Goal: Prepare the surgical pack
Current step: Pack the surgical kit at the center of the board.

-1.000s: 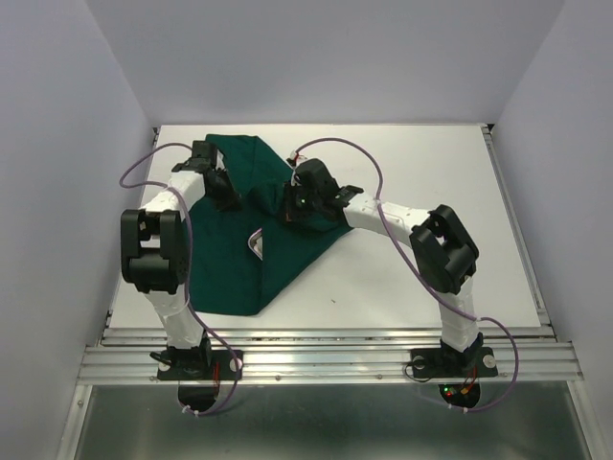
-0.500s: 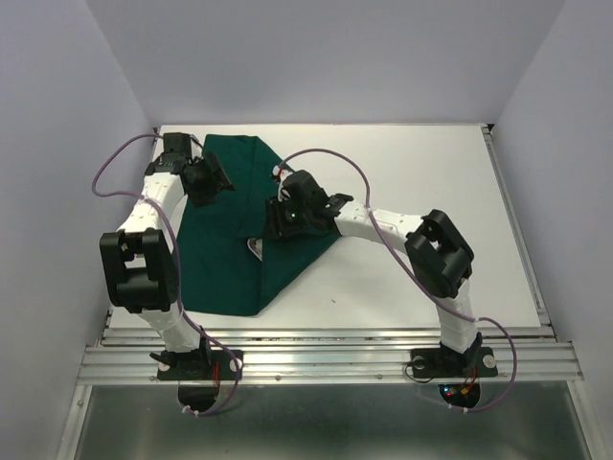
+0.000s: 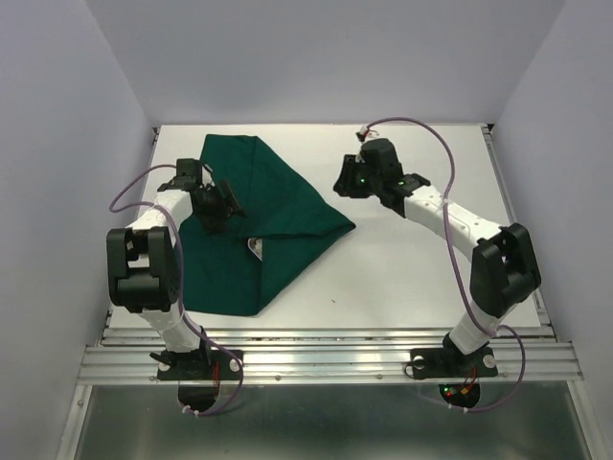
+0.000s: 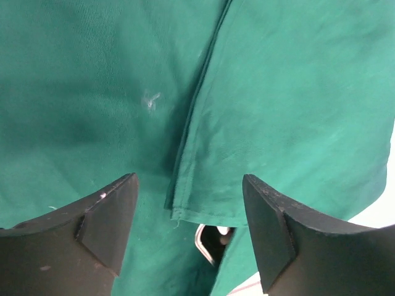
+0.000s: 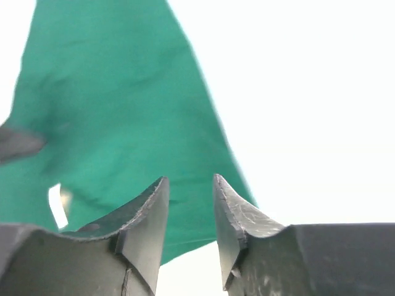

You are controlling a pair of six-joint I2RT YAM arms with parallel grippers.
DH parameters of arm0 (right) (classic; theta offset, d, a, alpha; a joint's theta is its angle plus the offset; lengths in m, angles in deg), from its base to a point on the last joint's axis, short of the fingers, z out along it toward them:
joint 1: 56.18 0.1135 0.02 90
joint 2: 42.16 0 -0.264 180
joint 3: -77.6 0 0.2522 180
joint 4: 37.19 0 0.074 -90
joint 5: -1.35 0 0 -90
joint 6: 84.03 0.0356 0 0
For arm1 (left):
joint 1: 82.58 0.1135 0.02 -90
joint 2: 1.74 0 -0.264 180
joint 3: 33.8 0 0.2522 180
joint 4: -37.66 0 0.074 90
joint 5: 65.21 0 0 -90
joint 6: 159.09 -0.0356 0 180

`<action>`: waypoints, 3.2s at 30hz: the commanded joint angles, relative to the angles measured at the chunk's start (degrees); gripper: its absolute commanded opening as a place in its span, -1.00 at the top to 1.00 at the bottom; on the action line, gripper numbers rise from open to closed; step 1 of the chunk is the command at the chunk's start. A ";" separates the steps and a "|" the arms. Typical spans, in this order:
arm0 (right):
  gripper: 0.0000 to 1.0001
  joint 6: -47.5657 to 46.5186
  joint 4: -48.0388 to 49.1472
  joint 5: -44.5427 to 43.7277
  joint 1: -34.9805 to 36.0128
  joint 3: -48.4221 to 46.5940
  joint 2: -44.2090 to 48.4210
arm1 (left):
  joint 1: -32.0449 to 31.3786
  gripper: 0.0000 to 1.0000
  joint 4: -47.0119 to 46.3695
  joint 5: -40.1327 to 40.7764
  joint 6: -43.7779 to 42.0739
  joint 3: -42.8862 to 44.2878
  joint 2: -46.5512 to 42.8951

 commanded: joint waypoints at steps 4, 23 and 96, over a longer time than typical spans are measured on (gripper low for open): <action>0.43 2.80 -2.35 0.03 -5.40 4.28 -0.41 | -0.90 -0.45 -5.45 -3.75 2.80 -4.06 1.55; 0.70 3.33 -1.22 7.42 -5.40 11.75 -6.84 | -3.19 1.00 -3.87 0.47 2.54 -4.85 -0.20; 0.67 3.86 -3.50 -3.75 3.12 6.30 4.59 | -17.51 1.00 -2.11 11.54 6.58 -0.65 3.65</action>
